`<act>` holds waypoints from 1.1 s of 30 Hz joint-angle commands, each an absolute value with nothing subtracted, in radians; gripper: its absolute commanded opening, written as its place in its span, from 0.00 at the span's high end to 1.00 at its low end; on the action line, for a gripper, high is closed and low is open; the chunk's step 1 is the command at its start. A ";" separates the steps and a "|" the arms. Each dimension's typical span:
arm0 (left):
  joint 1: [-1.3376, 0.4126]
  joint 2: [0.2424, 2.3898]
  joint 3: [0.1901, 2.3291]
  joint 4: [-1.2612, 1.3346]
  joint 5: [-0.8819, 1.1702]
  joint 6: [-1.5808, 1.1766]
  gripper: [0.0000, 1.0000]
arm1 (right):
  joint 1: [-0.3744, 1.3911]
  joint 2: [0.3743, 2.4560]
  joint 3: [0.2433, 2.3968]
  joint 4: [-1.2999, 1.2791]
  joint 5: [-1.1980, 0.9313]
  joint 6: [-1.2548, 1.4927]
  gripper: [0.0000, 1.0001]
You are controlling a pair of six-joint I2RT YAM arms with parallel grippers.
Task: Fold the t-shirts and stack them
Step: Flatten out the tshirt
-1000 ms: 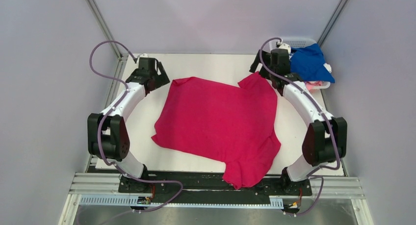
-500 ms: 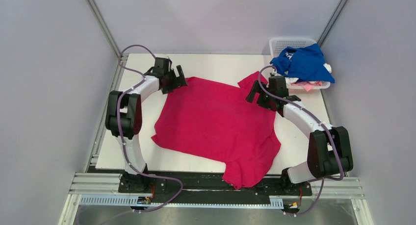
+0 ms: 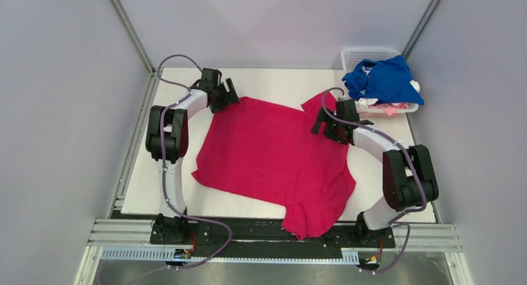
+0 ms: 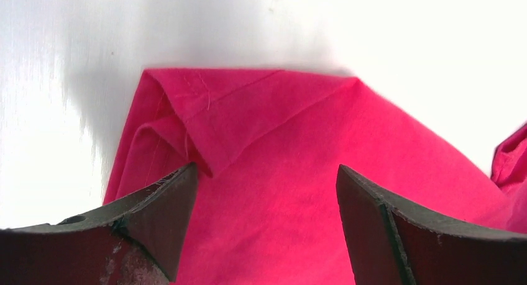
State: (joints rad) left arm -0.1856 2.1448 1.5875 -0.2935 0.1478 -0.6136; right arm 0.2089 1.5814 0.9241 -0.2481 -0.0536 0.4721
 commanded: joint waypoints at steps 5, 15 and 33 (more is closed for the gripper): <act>-0.184 2.223 1.715 -0.264 0.113 -0.648 0.11 | 0.210 1.640 0.996 -0.209 -0.036 0.425 0.00; -0.139 2.365 1.869 -0.098 0.125 -0.911 0.11 | 0.202 1.702 1.031 -0.206 -0.015 0.414 0.00; -0.102 2.253 2.108 -0.507 -0.194 -0.860 0.00 | 0.183 1.605 1.033 -0.238 0.000 0.456 0.00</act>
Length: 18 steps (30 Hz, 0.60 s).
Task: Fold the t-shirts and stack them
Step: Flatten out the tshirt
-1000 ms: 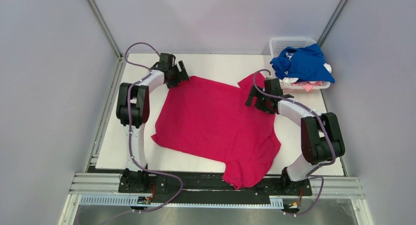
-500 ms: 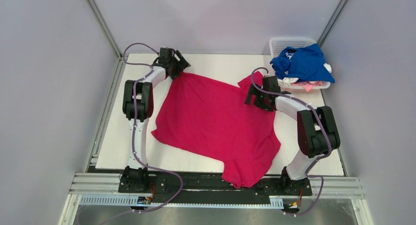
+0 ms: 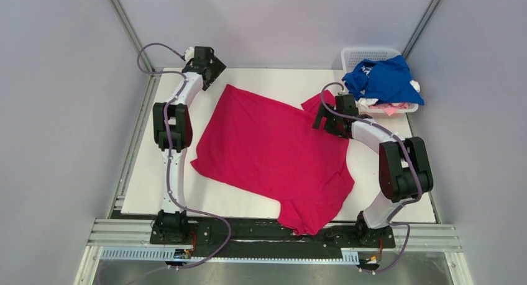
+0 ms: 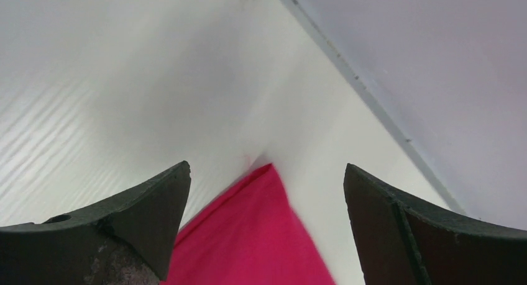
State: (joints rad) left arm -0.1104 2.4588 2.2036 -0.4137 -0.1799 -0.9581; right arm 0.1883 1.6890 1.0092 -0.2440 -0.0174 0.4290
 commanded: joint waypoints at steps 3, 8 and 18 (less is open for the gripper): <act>-0.122 2.153 1.988 -0.501 -0.067 -0.767 0.00 | 0.183 1.587 1.019 -0.248 -0.019 0.470 0.00; -0.217 2.032 1.719 -0.465 0.120 -0.628 0.00 | 0.186 1.619 1.021 -0.261 -0.050 0.469 0.00; -0.238 2.070 1.492 -0.382 0.144 -0.645 0.00 | 0.291 1.752 1.105 -0.285 -0.008 0.452 0.00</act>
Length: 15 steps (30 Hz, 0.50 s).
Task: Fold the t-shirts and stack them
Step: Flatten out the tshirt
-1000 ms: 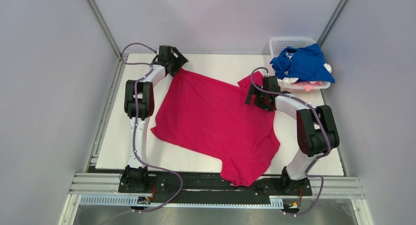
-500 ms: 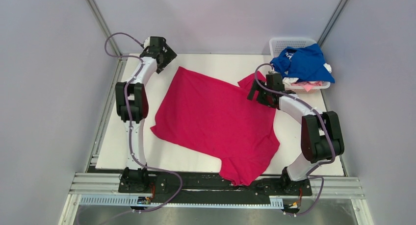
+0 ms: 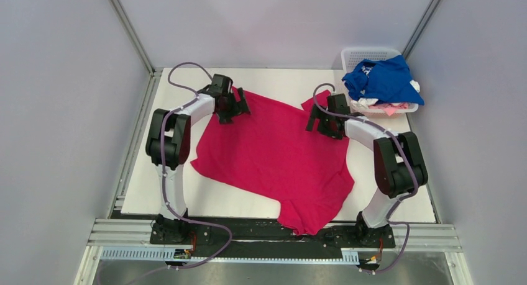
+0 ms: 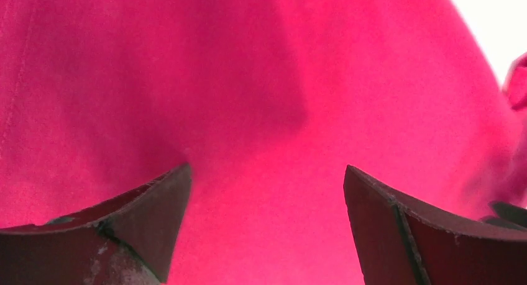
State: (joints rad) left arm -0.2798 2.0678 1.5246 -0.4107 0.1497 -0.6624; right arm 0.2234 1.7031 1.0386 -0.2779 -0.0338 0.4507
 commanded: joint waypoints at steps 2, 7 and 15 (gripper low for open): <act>-0.218 2.064 1.457 -0.380 0.137 -0.645 0.00 | 0.322 1.789 1.126 -0.291 -0.008 0.461 0.00; -0.097 2.023 1.309 -0.381 0.175 -0.682 0.00 | 0.403 1.891 1.199 -0.322 -0.009 0.486 0.00; 0.030 1.815 1.115 -0.376 0.113 -0.696 0.00 | 0.507 2.016 1.376 -0.335 -0.047 0.499 0.00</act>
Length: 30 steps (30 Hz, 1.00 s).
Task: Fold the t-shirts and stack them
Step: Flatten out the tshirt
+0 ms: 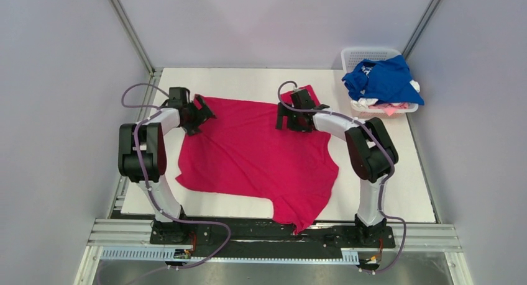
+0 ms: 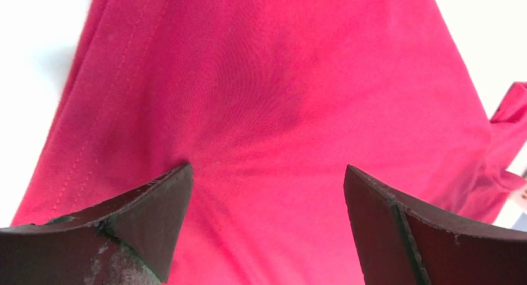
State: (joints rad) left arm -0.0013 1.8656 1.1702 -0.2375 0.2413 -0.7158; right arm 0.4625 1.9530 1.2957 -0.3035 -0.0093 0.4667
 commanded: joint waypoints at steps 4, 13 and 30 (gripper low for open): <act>0.030 1.751 1.119 -0.421 0.060 -0.680 0.00 | 0.513 1.997 1.449 -0.340 -0.038 0.491 0.00; 0.029 1.700 1.210 -0.387 0.139 -0.661 0.00 | 0.396 1.728 1.323 -0.339 0.062 0.492 0.00; 0.012 1.975 1.420 -0.334 0.232 -0.683 0.00 | 0.232 1.879 1.269 -0.279 -0.090 0.537 0.00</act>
